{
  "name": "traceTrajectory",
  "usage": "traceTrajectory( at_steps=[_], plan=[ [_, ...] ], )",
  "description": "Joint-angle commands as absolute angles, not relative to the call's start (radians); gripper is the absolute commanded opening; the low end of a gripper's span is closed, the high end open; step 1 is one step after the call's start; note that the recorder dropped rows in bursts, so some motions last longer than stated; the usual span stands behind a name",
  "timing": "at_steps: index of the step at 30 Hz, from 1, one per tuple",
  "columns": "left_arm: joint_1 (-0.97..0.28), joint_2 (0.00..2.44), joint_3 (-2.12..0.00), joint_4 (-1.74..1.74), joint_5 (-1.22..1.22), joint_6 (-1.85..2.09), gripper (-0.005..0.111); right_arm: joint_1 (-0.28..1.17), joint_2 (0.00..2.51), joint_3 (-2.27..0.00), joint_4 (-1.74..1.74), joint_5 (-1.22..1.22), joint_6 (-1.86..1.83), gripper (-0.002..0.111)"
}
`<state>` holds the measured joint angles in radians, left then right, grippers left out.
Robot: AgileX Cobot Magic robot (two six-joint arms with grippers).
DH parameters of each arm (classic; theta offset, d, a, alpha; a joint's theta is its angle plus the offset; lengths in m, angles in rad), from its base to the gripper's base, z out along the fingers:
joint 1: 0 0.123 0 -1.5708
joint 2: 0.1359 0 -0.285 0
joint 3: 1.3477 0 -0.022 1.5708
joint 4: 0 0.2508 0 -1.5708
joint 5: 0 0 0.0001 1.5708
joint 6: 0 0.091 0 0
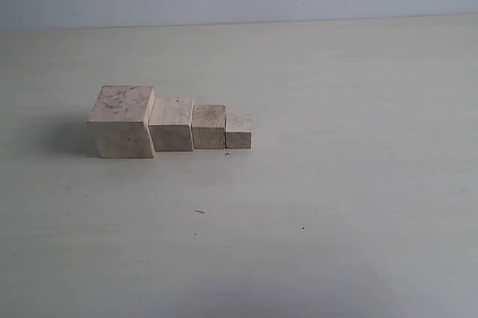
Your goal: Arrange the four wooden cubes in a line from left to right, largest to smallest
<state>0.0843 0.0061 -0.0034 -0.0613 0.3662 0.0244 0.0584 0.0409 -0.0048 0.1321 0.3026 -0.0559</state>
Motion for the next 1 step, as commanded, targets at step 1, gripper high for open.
traceTrajectory(
  at_steps=[1],
  plan=[
    [0.079, 0.0, 0.0, -0.059, 0.353, 0.023, 0.0, 0.053, 0.032, 0.0, 0.132, 0.305, -0.059, 0.0]
  ],
)
